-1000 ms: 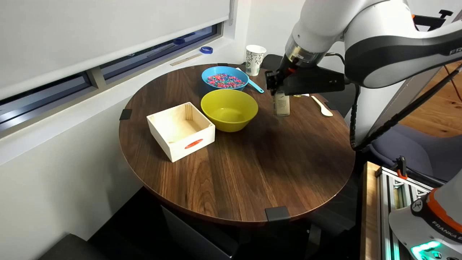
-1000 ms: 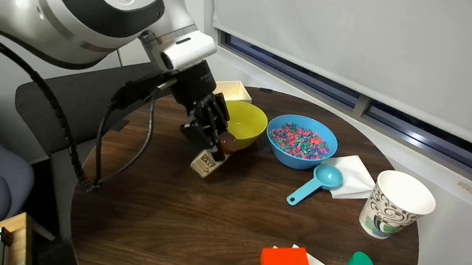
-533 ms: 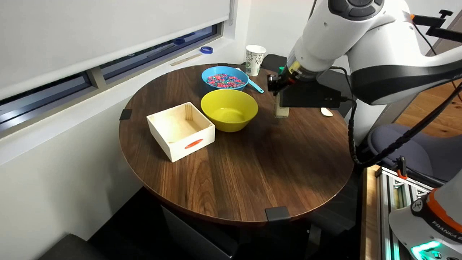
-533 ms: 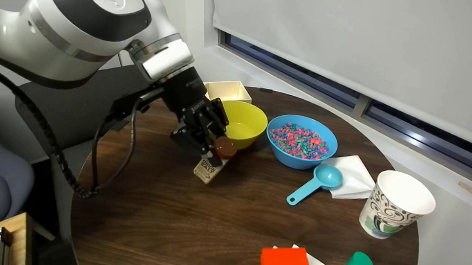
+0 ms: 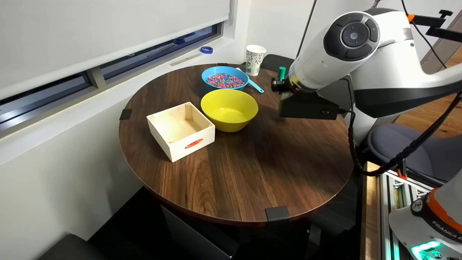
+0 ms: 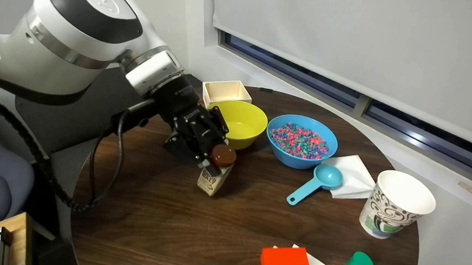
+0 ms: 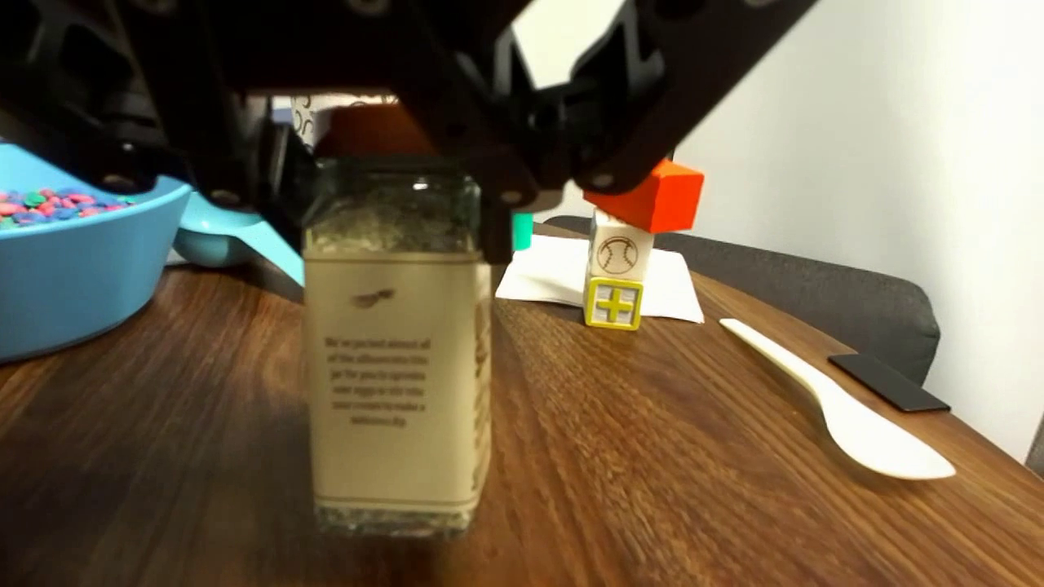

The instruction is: Flip the brown jar over on the table

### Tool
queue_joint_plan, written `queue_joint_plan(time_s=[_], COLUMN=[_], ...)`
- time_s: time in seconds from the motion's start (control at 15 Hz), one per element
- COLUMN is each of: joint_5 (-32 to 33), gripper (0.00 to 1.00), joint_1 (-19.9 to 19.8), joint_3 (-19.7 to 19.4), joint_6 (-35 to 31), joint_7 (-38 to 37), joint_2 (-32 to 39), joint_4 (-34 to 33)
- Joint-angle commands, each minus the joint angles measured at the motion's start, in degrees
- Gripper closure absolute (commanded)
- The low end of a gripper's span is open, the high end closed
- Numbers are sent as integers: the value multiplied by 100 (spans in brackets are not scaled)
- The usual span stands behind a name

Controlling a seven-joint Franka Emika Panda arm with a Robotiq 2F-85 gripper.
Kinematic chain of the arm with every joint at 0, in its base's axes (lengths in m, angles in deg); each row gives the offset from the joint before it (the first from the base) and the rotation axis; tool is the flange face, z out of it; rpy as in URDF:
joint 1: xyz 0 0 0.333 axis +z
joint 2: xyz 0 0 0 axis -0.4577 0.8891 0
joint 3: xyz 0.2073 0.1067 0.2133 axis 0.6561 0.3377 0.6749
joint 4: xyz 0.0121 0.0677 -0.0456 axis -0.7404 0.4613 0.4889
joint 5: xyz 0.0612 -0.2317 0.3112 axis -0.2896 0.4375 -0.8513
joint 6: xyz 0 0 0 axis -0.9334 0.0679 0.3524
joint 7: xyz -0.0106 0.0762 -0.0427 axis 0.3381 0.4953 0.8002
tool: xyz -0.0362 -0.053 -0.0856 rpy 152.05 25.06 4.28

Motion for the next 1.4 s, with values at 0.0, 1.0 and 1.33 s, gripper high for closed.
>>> queue_joint_plan(time_s=[0.0, 1.0, 1.33], joint_5=[407, 1210, 1101], gripper=[76, 25, 0], joint_1=[167, 539, 531], joint_3=[41, 20, -44], joint_6=[358, 989, 875], joint_7=[-540, -1370, -1232], joint_2=[44, 456, 319], joint_4=[99, 95, 4])
